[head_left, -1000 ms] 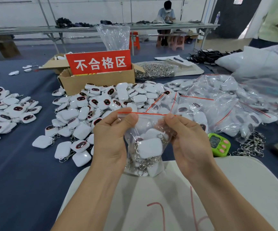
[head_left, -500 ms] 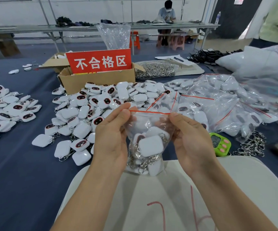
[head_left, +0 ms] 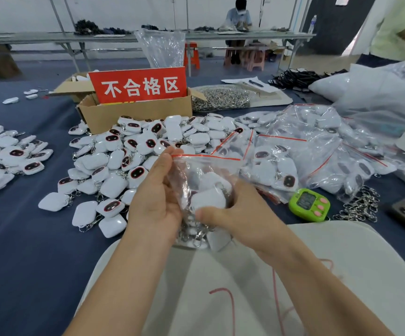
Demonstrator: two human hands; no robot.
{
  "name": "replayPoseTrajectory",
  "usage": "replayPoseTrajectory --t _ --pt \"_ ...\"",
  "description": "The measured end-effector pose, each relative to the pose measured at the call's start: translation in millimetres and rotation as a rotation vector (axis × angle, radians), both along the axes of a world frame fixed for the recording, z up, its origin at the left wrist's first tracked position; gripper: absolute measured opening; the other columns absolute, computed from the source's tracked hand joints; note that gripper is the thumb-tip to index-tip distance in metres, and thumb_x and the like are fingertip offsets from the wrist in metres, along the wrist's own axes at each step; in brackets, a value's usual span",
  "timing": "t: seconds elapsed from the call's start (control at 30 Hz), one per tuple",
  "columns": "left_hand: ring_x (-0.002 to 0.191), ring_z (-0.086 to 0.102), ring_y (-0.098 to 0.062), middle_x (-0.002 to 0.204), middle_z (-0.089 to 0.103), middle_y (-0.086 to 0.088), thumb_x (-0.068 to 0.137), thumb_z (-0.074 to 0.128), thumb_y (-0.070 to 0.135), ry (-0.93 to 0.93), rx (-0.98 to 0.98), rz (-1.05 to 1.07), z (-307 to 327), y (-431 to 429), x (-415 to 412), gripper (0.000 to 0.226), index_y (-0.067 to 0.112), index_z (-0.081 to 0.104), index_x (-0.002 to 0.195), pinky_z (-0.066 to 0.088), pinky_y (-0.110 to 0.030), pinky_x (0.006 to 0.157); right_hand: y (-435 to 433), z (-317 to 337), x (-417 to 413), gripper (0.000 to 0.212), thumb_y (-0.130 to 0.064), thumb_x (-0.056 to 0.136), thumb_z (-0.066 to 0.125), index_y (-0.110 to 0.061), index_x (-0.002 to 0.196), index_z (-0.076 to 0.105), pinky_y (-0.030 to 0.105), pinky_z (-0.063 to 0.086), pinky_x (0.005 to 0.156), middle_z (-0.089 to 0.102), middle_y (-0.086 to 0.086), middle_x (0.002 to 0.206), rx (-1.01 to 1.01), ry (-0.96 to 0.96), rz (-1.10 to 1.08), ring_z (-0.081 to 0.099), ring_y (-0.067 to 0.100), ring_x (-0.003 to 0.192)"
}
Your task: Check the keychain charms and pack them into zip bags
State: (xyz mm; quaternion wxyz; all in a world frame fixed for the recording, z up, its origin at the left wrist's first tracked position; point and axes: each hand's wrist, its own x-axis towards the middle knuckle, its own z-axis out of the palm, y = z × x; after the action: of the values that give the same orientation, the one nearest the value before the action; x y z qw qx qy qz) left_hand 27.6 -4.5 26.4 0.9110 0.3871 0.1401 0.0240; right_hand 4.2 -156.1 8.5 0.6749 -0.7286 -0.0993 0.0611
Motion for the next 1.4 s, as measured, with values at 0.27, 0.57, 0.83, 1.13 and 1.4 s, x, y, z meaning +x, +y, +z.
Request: replayPoseTrajectory --t 0.27,0.57,0.83,1.13,1.4 --pt "0.075 0.077 -0.015 0.088 0.080 0.000 0.096 0.065 0.041 0.092 0.473 -0.196 -11 -9 -2 0.029 0.017 0.080 0.091 0.058 -0.026 0.058 -27 10 16 0.054 -0.018 0.065 0.088 -0.024 0.115 0.067 0.039 0.061 0.068 0.080 0.004 0.099 0.106 0.038 -0.258 0.077 0.022 0.085" --pt "0.092 0.077 -0.013 0.096 0.081 0.002 0.096 0.065 0.036 0.056 0.579 -0.195 -18 -15 0 0.022 0.020 0.078 0.105 0.054 -0.030 0.089 -79 31 16 0.085 -0.011 0.089 0.071 -0.038 0.158 0.030 0.003 0.033 0.104 0.046 -0.009 0.153 -0.217 -0.292 -0.975 0.052 -0.018 0.113" --pt "0.085 0.075 -0.011 0.091 0.080 0.002 0.097 0.064 0.019 0.024 0.671 -0.177 -24 -12 -1 0.015 0.022 0.078 0.101 0.052 -0.017 0.073 -24 -11 28 0.055 -0.004 0.093 0.053 -0.020 0.146 0.053 0.023 0.031 0.107 0.055 0.004 0.140 -0.844 -0.313 -0.319 0.048 0.022 0.132" --pt "0.074 0.071 -0.005 0.087 0.080 0.001 0.094 0.063 0.009 0.014 0.716 -0.210 -23 -14 -1 0.020 0.020 0.079 0.098 0.050 -0.010 0.062 -13 -22 30 0.050 -0.036 0.100 0.050 -0.021 0.146 0.040 0.039 0.029 0.105 0.064 0.002 0.129 -1.268 -0.340 -0.273 0.052 0.026 0.124" --pt "0.077 0.071 -0.010 0.085 0.080 -0.001 0.091 0.065 0.007 0.021 0.729 -0.215 -24 -12 0 0.020 0.019 0.080 0.095 0.055 -0.019 0.074 -11 -23 37 0.016 -0.034 0.100 0.047 -0.025 0.112 0.054 0.040 0.027 0.084 0.063 0.000 0.103 -1.233 -0.327 -0.399 0.059 0.029 0.101"
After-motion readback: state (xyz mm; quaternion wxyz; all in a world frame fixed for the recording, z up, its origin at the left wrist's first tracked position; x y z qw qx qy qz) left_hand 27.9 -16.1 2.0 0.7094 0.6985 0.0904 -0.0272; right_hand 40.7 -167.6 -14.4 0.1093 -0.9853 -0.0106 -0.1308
